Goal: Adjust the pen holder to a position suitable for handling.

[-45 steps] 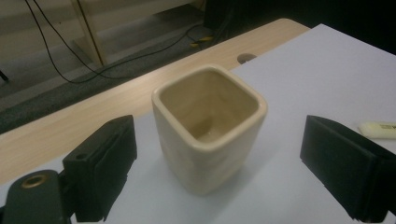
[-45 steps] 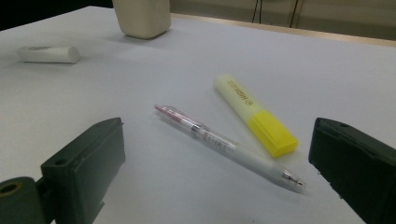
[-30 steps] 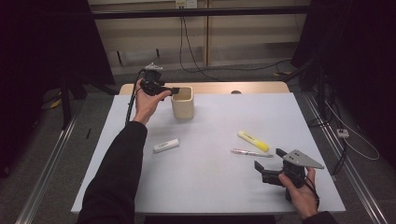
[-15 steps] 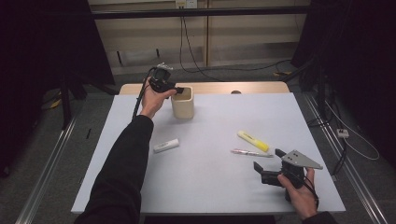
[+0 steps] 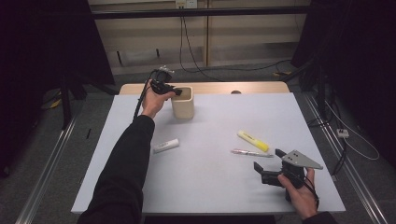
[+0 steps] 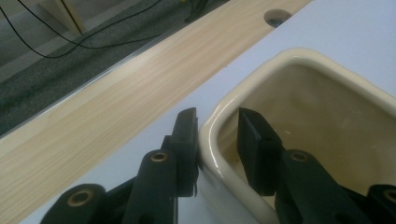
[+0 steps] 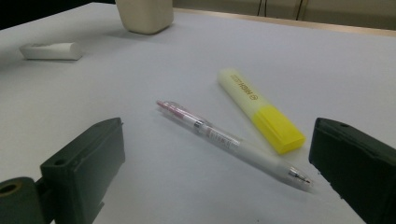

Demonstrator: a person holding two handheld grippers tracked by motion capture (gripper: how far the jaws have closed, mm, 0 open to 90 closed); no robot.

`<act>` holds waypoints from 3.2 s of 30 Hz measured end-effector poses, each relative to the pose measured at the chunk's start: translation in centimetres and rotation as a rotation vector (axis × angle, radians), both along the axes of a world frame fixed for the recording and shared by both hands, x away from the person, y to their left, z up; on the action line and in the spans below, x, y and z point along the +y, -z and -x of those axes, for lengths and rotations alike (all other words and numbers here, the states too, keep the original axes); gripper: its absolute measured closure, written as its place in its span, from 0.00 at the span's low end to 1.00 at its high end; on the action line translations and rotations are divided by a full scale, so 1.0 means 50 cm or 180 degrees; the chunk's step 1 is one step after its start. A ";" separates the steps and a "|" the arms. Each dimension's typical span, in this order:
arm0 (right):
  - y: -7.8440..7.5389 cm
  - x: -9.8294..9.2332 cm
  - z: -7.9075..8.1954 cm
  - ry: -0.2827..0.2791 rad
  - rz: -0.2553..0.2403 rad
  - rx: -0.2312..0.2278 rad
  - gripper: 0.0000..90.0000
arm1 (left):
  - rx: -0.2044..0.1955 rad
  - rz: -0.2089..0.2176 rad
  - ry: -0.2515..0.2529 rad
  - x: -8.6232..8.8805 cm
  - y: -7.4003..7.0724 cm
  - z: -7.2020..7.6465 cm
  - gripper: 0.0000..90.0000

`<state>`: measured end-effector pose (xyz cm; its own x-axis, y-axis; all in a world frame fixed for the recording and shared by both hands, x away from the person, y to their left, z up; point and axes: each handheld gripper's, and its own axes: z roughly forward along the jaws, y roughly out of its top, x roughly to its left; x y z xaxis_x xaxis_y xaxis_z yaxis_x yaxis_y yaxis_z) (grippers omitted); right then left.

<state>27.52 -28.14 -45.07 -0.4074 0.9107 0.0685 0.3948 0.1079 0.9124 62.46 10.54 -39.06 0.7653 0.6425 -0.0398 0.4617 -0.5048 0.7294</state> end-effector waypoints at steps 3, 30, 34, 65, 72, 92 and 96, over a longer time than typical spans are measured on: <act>0.000 0.000 0.001 -0.0002 0.0000 0.0001 0.04 | -0.0006 -0.0015 0.0016 0.000 -0.002 0.000 0.77; -0.001 -0.002 0.003 0.0019 0.0014 0.0000 0.04 | -0.0004 0.0183 -0.0136 0.008 -0.042 0.030 0.78; -0.001 -0.001 0.002 0.0026 0.0017 0.0005 0.04 | -0.0040 0.0139 -0.0046 0.003 -0.059 0.045 0.78; -0.003 0.006 0.006 -0.0016 0.0064 0.0000 0.04 | 0.0000 0.0173 0.0137 -0.033 -0.103 0.213 0.78; -0.004 0.007 0.009 -0.0017 0.0088 -0.0023 0.04 | 0.0012 0.0189 0.0198 -0.049 -0.105 0.254 0.78; -0.003 0.006 0.007 -0.0007 0.0074 -0.0006 0.04 | 0.0186 0.0184 0.0195 -0.116 -0.058 0.301 0.78; -0.003 0.005 0.007 -0.0006 0.0072 -0.0003 0.04 | 0.0235 0.0141 0.0214 -0.131 -0.041 0.305 0.78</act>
